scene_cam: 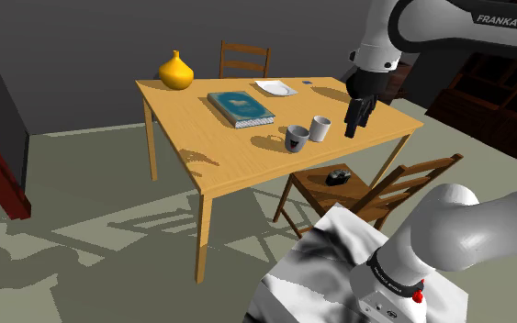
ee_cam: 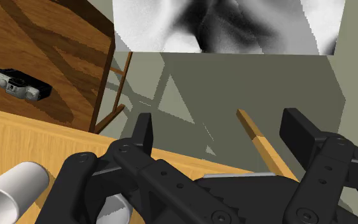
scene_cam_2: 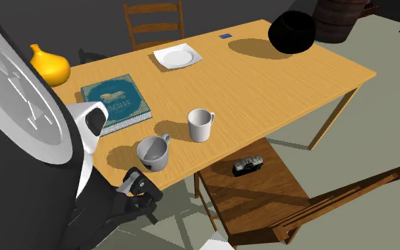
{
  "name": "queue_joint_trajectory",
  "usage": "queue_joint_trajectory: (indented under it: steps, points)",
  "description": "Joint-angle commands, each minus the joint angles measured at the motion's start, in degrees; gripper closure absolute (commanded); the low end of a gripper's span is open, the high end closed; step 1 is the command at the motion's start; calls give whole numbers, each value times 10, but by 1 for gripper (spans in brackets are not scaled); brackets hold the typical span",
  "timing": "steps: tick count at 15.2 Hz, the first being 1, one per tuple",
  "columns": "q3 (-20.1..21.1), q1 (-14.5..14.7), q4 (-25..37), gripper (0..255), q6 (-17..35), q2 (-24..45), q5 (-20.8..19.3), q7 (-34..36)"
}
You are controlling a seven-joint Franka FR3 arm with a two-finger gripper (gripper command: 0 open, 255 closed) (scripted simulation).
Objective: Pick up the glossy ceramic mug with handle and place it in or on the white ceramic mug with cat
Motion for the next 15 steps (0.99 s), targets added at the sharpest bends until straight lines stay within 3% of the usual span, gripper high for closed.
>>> queue_joint_trajectory:
  steps: [1, 9, 15]
  points:
    - [0, 0, 0, 0, 0, 0, 0, 0]
    - [-77, -24, 12, 0, 125, 108, -43, -65]
    - [-133, -34, 52, 0, 211, 211, -48, -116]
